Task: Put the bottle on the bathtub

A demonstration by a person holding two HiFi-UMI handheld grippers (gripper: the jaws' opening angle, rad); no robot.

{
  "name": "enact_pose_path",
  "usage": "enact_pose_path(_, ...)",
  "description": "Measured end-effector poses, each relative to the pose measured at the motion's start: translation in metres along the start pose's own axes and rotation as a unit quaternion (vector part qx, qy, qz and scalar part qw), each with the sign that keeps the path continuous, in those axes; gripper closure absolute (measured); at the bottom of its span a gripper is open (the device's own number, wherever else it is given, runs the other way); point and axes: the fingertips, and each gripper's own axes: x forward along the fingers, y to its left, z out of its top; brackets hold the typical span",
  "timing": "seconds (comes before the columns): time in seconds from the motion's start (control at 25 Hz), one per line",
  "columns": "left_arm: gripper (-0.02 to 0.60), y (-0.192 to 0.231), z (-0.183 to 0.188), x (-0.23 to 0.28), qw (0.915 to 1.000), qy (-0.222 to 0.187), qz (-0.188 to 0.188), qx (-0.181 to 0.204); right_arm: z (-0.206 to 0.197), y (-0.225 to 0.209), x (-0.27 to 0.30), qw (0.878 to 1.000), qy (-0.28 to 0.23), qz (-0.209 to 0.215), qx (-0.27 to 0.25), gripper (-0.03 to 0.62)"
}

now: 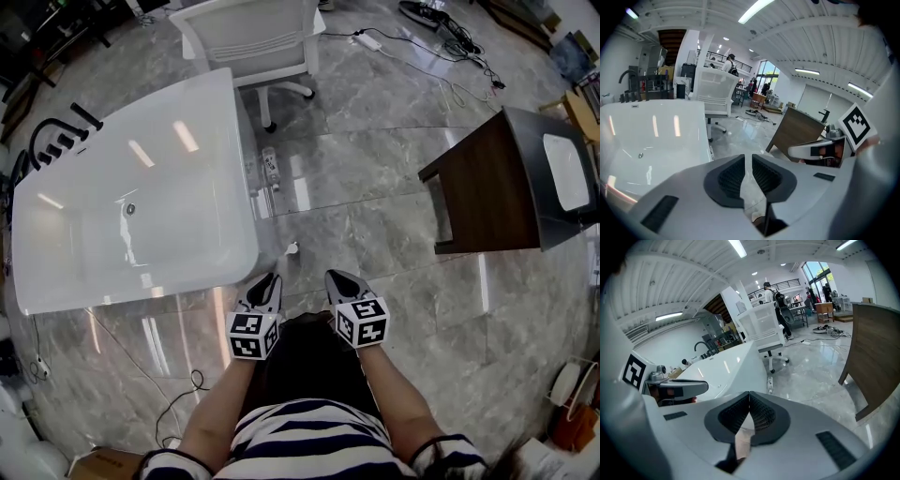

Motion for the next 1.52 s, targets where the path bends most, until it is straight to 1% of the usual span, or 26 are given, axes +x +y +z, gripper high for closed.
enact_pose_path(0.16, 0.531, -0.005, 0.007, -0.017, 1.0, 0.002, 0.0, 0.002, 0.007, 0.008, -0.015, 1.0, -0.003, 0.003, -0.002, 0.568)
enact_pose_path(0.4, 0.538, -0.011, 0.023, -0.043, 0.9999, -0.008, 0.008, 0.006, 0.016, 0.023, -0.038, 1.0, -0.015, 0.006, -0.003, 0.568)
enact_pose_path(0.6, 0.538, -0.021, 0.027, -0.061, 0.9999, -0.009, 0.002, 0.009, 0.015, 0.034, -0.052, 1.0, -0.024, 0.01, -0.001, 0.568)
enact_pose_path(0.8, 0.538, -0.024, 0.024, -0.074, 0.9999, -0.01, 0.001, 0.003, 0.018, 0.041, -0.06, 0.999, -0.031, 0.015, -0.007, 0.568)
enact_pose_path(1.24, 0.538, -0.026, 0.021, -0.078, 0.9999, -0.006, 0.001, -0.012, 0.022, 0.042, -0.066, 0.999, -0.033, 0.015, -0.015, 0.568)
enact_pose_path(1.52, 0.538, -0.024, 0.029, -0.072, 0.9994, -0.012, 0.003, -0.032, 0.026, 0.038, -0.06, 0.999, -0.017, 0.023, -0.025, 0.568)
